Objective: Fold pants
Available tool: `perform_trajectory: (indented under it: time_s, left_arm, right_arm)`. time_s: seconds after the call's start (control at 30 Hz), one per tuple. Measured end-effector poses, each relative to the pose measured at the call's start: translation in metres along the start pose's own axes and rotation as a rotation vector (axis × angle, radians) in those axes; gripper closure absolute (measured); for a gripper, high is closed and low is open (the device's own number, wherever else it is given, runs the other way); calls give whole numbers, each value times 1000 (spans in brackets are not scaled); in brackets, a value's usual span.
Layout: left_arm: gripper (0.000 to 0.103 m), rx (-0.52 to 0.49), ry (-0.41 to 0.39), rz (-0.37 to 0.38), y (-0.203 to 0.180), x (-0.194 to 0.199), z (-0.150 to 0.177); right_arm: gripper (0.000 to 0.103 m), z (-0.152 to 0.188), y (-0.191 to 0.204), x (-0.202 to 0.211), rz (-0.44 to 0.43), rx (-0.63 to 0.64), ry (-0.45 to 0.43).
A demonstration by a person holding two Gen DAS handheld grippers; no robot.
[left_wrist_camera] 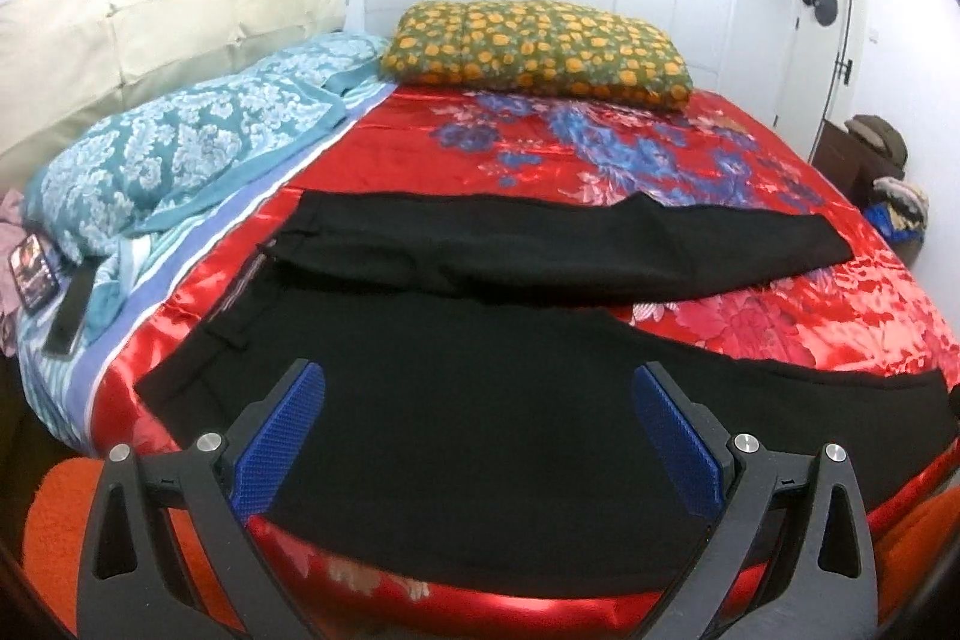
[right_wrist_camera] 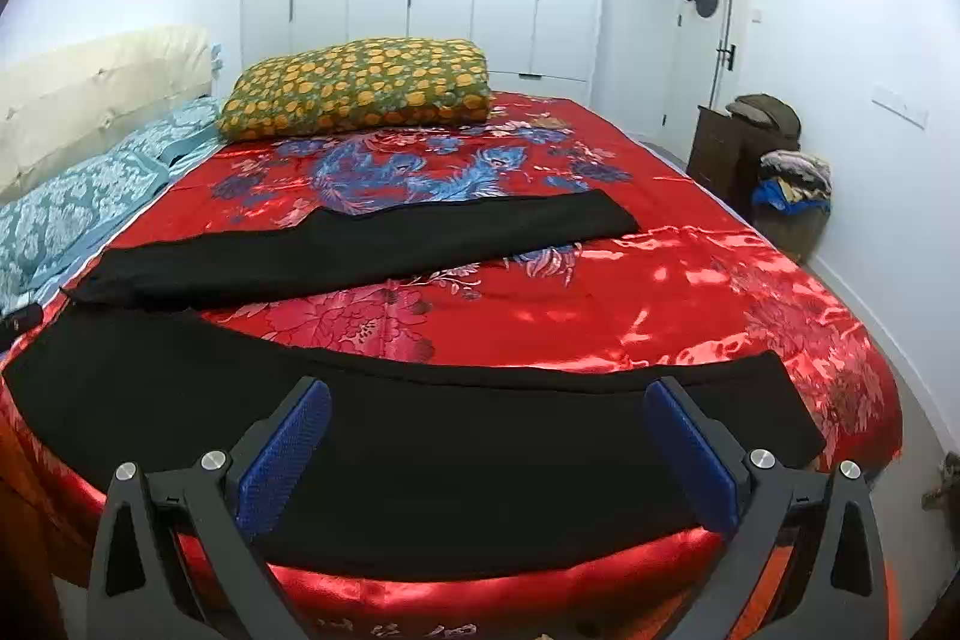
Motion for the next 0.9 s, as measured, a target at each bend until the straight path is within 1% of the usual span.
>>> perform_trajectory:
  time_s: [0.17, 0.43, 0.9]
  left_arm:
    - [1, 5, 18, -1, 1, -3, 3]
    - [1, 1, 26, -12, 0, -5, 4]
    - [1, -1, 42, -27, 0, -11, 6]
  right_arm:
    - [0, 4, 4, -4, -9, 8, 20]
    - [0, 8, 3, -10, -9, 1, 40]
    - [0, 9, 3, -16, -14, -7, 48]
Point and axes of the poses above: each gripper's, at about its wrist camera, not at the fingertips, and x roughly against the way its jaws point, y to its left, z to its underside, the point moved 4 cm from there along -x, roughly the way its jaws point, and after that the axes turned 5 degrees about x, right-handed, at the moved point
